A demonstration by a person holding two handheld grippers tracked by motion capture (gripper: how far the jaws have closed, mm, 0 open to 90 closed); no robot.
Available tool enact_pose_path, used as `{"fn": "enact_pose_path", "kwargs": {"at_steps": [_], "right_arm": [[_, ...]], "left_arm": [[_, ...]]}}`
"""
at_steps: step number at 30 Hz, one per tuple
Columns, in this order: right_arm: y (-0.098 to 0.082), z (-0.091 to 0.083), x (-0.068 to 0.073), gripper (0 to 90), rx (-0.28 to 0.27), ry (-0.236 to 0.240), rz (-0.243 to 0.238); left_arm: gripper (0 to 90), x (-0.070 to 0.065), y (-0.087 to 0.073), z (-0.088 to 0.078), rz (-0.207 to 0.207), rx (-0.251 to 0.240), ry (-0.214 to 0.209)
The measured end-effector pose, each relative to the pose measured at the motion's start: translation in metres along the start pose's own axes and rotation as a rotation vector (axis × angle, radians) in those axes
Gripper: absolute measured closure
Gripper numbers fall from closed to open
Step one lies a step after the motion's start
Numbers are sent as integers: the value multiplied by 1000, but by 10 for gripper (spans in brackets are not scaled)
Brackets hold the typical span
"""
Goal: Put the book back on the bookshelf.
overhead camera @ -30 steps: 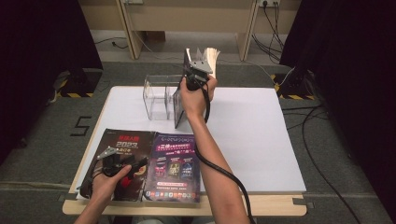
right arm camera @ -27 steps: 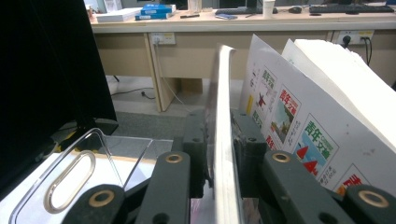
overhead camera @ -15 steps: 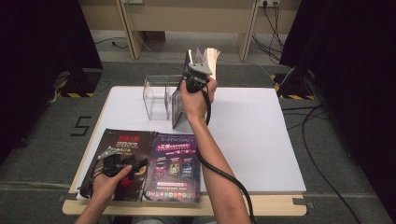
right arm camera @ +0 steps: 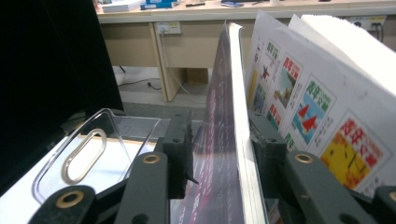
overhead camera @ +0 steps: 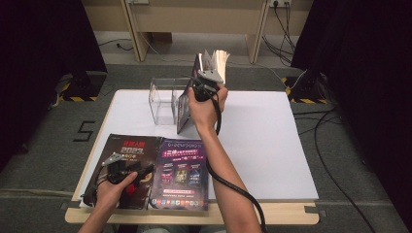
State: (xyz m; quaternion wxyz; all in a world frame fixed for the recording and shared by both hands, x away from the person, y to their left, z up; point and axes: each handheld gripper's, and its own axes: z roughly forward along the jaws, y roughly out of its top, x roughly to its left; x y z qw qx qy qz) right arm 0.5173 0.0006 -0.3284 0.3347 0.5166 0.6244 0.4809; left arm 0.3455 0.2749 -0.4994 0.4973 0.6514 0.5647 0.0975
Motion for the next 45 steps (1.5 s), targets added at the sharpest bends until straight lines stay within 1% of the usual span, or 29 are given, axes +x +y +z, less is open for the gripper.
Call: {"fn": "enact_pose_path", "kwargs": {"at_steps": [3, 5, 7, 10, 16, 20, 28, 35, 37, 38, 39, 40, 42, 44, 45], "right_arm": [[-3, -2, -2, 667, 10, -5, -9], [-4, -2, -4, 691, 21, -8, -2], [-4, -4, -7, 673, 27, -10, 16], [-8, -7, -10, 642, 20, -10, 26], [-14, -14, -12, 636, 10, -14, 28], [-18, -19, -12, 629, -1, -3, 24], [-29, -31, -14, 622, -3, 23, 52], [-37, -37, -16, 618, 6, 36, 36], [-38, -39, -16, 617, 8, 43, 46], [-38, -40, -17, 617, 2, 41, 37], [-39, -41, -17, 617, 3, 43, 37], [-40, -43, -17, 615, 4, 51, 46], [-42, -45, -18, 615, 3, 52, 37], [-43, -48, -19, 614, 2, 58, 44], [-44, -50, -20, 614, 0, 58, 38]], "left_arm": [[264, -1, 0, 0, 2, 1, -1], [265, -1, 0, 1, 3, 4, -3], [264, -1, 0, 1, 3, 4, -4], [265, -1, 0, 1, 3, 5, -3], [264, -2, -1, 2, 5, 6, -5], [265, -2, -1, 2, 3, 7, -2], [265, -3, -1, 2, 5, 6, -4], [265, -4, -1, 2, 7, 7, -6], [265, -4, -1, 2, 6, 7, -7], [264, -4, -1, 2, 7, 7, -6], [265, -4, -1, 2, 8, 8, -6], [265, -4, -1, 2, 8, 8, -6], [265, -4, -1, 2, 8, 8, -6], [265, -4, -1, 2, 9, 7, -7], [265, -4, -1, 2, 9, 8, -7]]}}
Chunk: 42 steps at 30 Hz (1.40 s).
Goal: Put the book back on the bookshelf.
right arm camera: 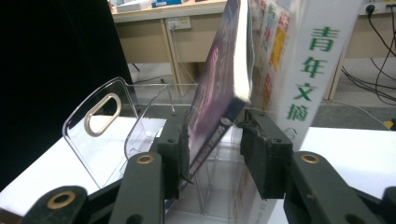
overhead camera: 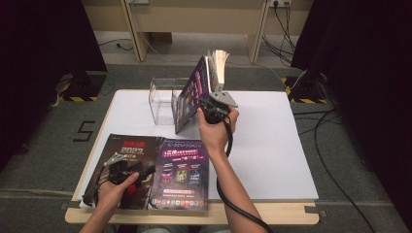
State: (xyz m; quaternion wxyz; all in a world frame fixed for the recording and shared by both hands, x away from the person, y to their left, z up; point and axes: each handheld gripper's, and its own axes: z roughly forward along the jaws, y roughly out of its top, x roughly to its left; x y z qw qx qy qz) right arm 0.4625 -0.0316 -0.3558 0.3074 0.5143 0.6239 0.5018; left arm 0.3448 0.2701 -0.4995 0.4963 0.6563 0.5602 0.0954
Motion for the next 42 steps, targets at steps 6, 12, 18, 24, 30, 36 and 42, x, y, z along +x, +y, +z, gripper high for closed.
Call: {"fn": "enact_pose_path", "kwargs": {"at_steps": [6, 12, 18, 24, 30, 36, 42], "right_arm": [[-6, -9, -3, 610, 14, 20, -7], [-12, -15, -4, 607, 21, 44, -13], [-19, -19, -4, 606, 38, 57, -12], [-26, -22, -3, 604, 57, 69, -17], [-35, -24, -4, 602, 83, 80, -15], [-44, -25, -8, 599, 112, 80, -9], [-58, -25, -12, 595, 163, 94, 2]], "left_arm": [[265, -1, 0, 1, 1, 3, -1], [265, -1, 0, 1, 2, 2, -2], [265, -1, 0, 0, 2, 2, -2], [266, -2, 0, 0, 4, 0, -4], [266, -3, 0, 0, 6, 1, -6], [268, -4, 0, 0, 8, 3, -7], [270, -5, 0, 1, 14, 6, -14]]}}
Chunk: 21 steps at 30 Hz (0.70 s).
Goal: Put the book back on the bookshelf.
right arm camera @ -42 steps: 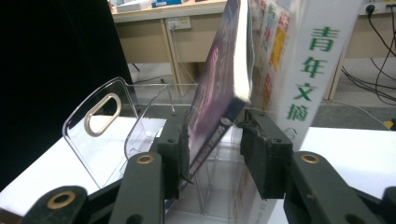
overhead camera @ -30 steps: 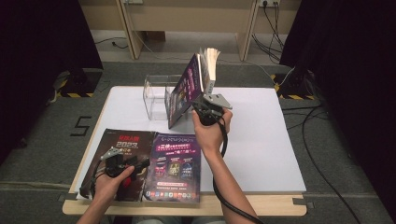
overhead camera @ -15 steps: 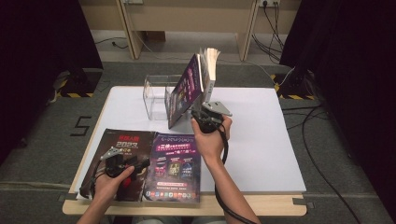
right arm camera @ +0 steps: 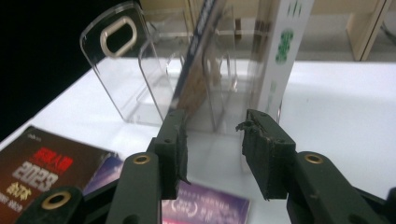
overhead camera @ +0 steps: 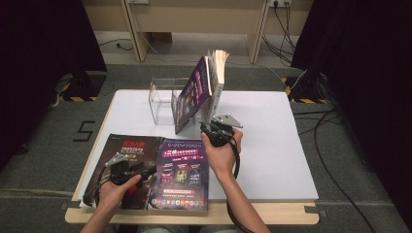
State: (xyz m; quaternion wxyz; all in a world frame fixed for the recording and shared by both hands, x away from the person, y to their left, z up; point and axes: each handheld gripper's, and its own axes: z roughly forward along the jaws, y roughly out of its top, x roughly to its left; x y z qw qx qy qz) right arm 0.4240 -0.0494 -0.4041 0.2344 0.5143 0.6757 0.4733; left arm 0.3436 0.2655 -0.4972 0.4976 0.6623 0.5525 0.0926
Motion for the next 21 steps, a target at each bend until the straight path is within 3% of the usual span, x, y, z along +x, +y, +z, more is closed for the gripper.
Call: {"fn": "enact_pose_path", "kwargs": {"at_steps": [21], "right_arm": [[-45, 16, -11, 577, 172, 21, 48]], "left_arm": [[277, -5, 3, 4, 1, 8, -19]]}}
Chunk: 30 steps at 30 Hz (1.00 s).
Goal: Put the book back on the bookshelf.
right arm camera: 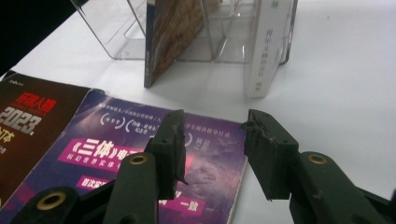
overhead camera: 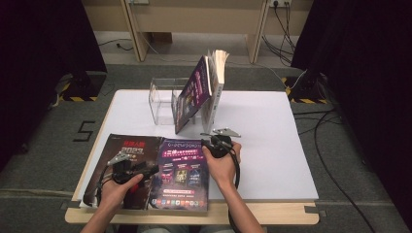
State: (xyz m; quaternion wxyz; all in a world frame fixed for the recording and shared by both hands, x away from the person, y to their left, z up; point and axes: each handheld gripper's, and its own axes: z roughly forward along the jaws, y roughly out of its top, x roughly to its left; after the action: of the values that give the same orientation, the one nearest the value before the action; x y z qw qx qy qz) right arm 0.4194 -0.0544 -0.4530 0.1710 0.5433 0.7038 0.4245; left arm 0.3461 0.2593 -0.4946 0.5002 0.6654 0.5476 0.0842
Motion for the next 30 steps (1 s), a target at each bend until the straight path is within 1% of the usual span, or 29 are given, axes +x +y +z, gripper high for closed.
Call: {"fn": "enact_pose_path", "kwargs": {"at_steps": [7, 9, 11, 14, 18, 23, 27, 30], "right_arm": [[-8, 7, -5, 573, 49, 9, 13], [-11, 10, -6, 570, 70, 16, 24], [-13, 12, -7, 567, 87, 16, 24], [-16, 16, -7, 566, 111, 19, 30], [-18, 18, -8, 566, 117, 17, 28], [-18, 19, -8, 565, 125, 14, 28], [-20, 21, -8, 562, 135, 20, 26], [-20, 22, -8, 560, 142, 20, 29]], "left_arm": [[289, -3, 3, 4, -2, 14, -7], [293, -5, 4, 7, -1, 15, -8], [296, -7, 5, 10, 4, 22, -15], [296, -9, 6, 15, 4, 32, -12], [297, -10, 9, 21, -10, 45, -25], [299, -9, 10, 26, -11, 51, -16], [302, -9, 9, 31, -15, 70, -13], [303, -9, 10, 32, -17, 73, -13]]}}
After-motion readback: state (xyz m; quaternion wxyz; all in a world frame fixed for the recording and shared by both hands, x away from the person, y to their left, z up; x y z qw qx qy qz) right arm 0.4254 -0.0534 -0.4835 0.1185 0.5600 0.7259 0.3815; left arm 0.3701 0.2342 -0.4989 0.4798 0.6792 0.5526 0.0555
